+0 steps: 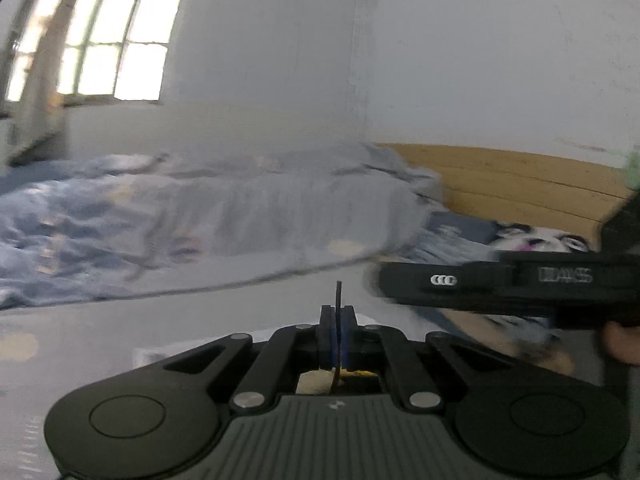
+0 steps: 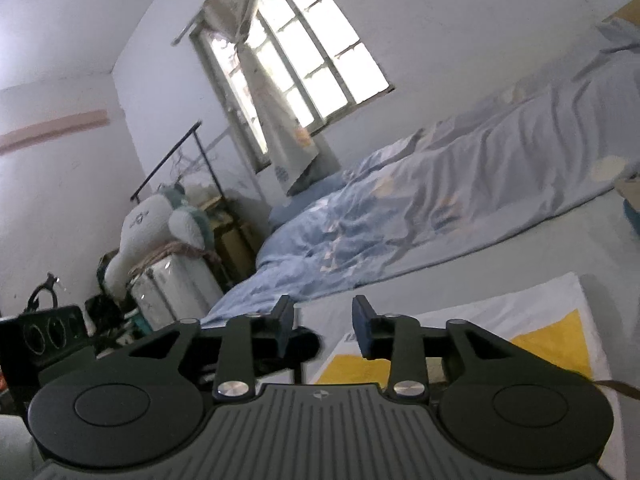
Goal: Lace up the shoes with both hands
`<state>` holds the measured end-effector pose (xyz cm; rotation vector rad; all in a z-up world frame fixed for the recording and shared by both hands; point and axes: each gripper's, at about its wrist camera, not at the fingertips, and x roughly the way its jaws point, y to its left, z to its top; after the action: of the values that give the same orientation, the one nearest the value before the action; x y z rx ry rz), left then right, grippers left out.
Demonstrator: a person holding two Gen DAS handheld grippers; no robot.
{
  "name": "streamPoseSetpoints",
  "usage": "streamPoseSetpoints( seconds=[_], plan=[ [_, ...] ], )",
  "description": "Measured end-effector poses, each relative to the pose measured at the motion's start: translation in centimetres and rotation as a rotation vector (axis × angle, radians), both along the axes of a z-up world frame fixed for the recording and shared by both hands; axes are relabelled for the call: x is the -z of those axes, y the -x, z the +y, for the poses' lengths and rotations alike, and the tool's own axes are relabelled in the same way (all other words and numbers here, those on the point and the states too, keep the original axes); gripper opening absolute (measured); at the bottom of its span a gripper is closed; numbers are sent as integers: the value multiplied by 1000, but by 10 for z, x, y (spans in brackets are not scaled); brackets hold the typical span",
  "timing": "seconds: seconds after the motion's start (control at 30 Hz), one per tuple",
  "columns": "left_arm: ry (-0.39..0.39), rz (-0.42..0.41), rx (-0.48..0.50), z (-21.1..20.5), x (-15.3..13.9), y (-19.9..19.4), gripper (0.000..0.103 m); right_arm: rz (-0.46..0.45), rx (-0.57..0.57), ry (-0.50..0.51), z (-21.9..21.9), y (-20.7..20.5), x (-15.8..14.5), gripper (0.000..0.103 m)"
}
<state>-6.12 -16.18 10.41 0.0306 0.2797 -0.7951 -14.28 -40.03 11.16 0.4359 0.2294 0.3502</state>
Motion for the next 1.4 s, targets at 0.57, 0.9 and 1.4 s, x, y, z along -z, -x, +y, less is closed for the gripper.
streamPoseSetpoints(
  seconds=[0.57, 0.9, 1.4],
  plan=[
    [209, 59, -124, 3, -18, -17, 1, 3, 390, -16, -91, 38, 8, 69],
    [189, 51, -95, -30, -9, -16, 1, 37, 488, -28, -129, 58, 16, 71],
    [477, 2, -555, 120, -73, -69, 0, 61, 430, -26, -115, 32, 18, 71]
  ],
)
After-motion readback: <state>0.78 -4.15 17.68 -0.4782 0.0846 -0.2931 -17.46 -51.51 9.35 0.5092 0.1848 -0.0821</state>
